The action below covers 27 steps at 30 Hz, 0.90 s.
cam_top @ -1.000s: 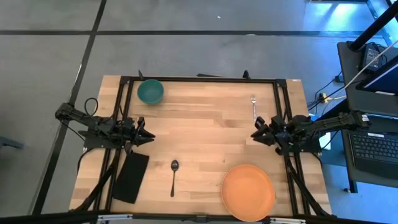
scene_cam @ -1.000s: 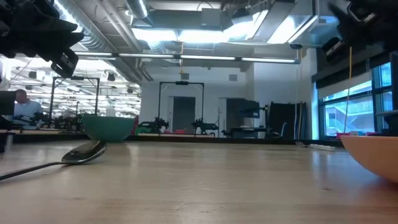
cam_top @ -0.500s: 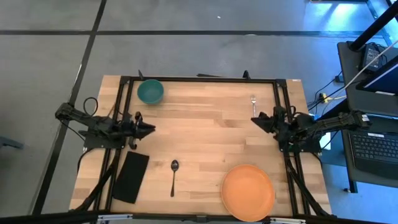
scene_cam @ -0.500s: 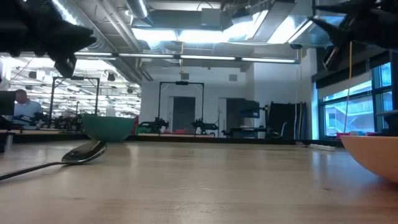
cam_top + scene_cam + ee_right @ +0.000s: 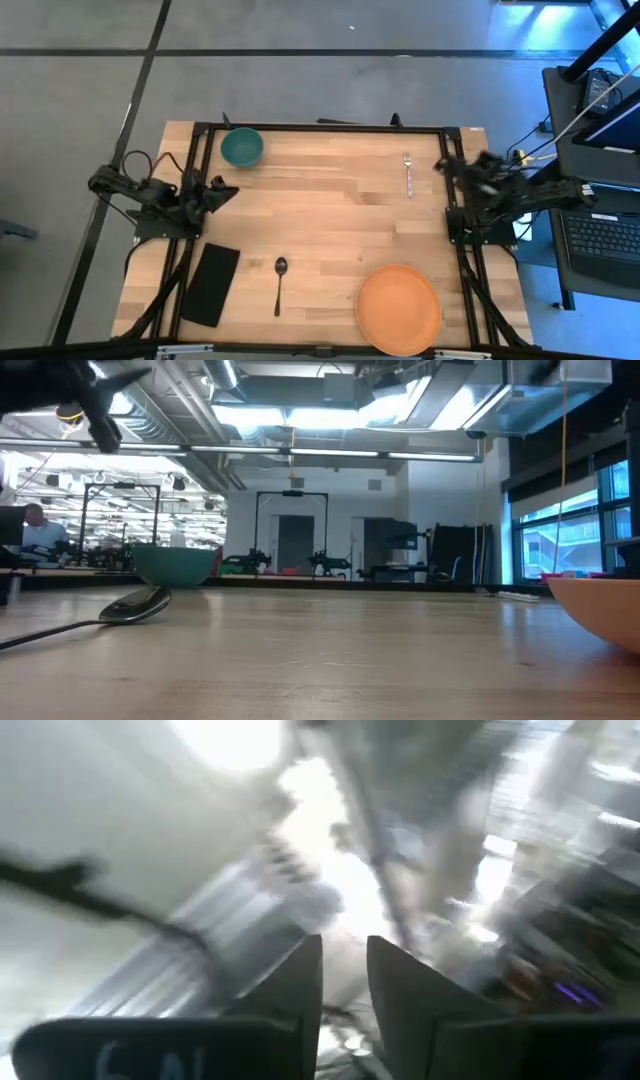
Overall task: Set table place
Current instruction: Move the orange plate to the center of the table
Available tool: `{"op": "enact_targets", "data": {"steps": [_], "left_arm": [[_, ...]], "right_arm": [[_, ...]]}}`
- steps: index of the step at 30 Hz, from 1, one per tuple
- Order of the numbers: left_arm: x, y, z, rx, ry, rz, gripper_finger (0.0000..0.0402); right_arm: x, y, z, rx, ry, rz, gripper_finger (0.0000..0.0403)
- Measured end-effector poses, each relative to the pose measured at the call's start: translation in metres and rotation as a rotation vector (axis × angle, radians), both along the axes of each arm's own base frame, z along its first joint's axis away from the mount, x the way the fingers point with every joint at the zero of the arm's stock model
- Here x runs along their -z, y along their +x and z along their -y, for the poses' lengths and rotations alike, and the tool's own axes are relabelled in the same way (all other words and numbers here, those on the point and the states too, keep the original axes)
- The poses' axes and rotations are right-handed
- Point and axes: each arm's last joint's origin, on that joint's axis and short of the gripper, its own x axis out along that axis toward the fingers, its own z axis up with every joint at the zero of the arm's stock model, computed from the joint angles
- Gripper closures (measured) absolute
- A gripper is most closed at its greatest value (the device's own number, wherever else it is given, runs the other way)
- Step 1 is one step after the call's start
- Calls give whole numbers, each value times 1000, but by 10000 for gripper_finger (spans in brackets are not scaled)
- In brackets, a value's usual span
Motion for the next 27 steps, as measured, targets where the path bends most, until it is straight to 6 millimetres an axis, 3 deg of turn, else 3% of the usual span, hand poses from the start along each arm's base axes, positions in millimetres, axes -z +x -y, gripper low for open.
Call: {"op": "enact_targets", "data": {"steps": [3, 6, 11, 15, 19, 22, 27], "left_arm": [[-25, -9, -3, 1, 9, 66, 333], [-59, -21, -6, 4, 74, 134, 333], [-115, -33, -11, -50, 247, 47, 333], [-149, -34, -12, -117, 382, -81, 333], [-171, -31, -12, -161, 476, -122, 333], [-180, -29, -11, -184, 535, -130, 333], [-180, -27, -10, -184, 550, -144, 333]], "right_arm": [[-56, -5, -5, -51, -205, -32, 318], [-99, 8, -10, -123, -269, -389, 318], [-114, 43, -22, -278, -170, -1084, 318], [-94, 68, -38, -426, -105, -1519, 318], [-57, 90, -56, -538, -94, -1858, 318], [-25, 101, -70, -630, -104, -2068, 318], [27, 115, -88, -642, -73, -2271, 318]]}}
